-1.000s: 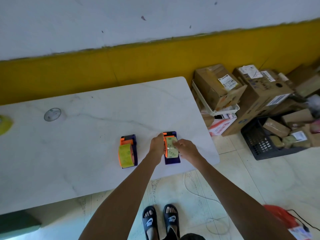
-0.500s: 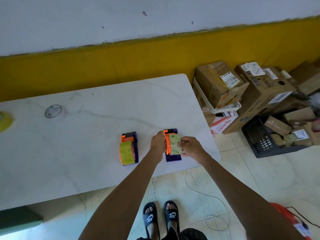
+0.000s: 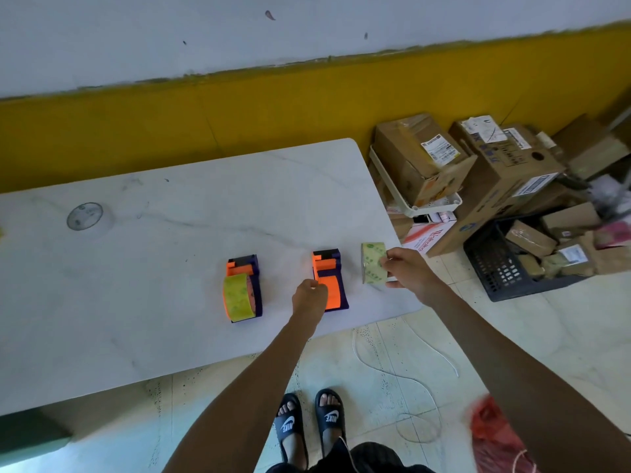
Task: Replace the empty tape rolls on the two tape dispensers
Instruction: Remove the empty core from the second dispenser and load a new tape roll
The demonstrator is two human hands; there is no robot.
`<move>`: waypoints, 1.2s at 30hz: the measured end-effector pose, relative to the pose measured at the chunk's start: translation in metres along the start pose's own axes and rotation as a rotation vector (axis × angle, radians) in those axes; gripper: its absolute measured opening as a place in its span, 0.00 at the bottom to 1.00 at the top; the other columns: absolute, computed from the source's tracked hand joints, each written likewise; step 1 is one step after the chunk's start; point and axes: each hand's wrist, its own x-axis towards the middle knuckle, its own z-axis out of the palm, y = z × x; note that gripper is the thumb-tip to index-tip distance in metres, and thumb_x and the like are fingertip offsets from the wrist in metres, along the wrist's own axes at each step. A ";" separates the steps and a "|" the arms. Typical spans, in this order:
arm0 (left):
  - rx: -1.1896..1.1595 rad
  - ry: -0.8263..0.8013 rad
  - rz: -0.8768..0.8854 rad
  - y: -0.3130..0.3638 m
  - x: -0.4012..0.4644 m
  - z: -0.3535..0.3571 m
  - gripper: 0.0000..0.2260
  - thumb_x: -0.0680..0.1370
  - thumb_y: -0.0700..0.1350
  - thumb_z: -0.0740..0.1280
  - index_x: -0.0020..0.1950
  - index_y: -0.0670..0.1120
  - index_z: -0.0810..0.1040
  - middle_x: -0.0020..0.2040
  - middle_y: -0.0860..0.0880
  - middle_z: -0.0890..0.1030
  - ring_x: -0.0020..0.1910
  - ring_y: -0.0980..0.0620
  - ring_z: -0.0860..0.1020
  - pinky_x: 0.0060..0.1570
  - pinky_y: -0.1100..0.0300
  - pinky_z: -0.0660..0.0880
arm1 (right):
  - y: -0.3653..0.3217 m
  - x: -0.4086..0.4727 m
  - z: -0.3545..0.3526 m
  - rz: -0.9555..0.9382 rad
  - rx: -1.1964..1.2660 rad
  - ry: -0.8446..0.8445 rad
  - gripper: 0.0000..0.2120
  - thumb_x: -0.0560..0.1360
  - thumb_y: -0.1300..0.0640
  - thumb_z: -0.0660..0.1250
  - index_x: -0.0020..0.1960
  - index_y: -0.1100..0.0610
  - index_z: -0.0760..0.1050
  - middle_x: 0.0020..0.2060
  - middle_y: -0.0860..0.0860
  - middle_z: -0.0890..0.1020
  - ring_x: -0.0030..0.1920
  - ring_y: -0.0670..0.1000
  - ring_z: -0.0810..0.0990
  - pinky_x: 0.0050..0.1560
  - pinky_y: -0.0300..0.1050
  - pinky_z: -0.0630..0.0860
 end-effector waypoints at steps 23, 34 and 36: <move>-0.096 0.365 0.520 0.097 -0.085 -0.186 0.14 0.76 0.36 0.59 0.58 0.39 0.79 0.54 0.40 0.82 0.52 0.41 0.81 0.48 0.51 0.80 | -0.177 -0.064 0.151 -0.446 0.076 -0.454 0.05 0.77 0.59 0.66 0.43 0.56 0.77 0.43 0.53 0.84 0.43 0.51 0.84 0.45 0.47 0.79; -0.184 0.579 0.436 -0.003 -0.114 -0.370 0.15 0.74 0.38 0.60 0.56 0.39 0.80 0.54 0.39 0.82 0.52 0.39 0.81 0.51 0.45 0.81 | -0.220 -0.136 0.352 -0.508 -0.051 -0.623 0.03 0.77 0.60 0.67 0.45 0.56 0.78 0.45 0.56 0.84 0.44 0.52 0.84 0.46 0.47 0.80; -0.199 0.603 0.432 -0.025 -0.118 -0.408 0.13 0.72 0.39 0.60 0.52 0.40 0.81 0.49 0.41 0.82 0.52 0.38 0.81 0.52 0.44 0.81 | -0.226 -0.152 0.391 -0.528 -0.066 -0.648 0.03 0.76 0.60 0.67 0.44 0.56 0.78 0.44 0.56 0.84 0.42 0.51 0.84 0.42 0.44 0.80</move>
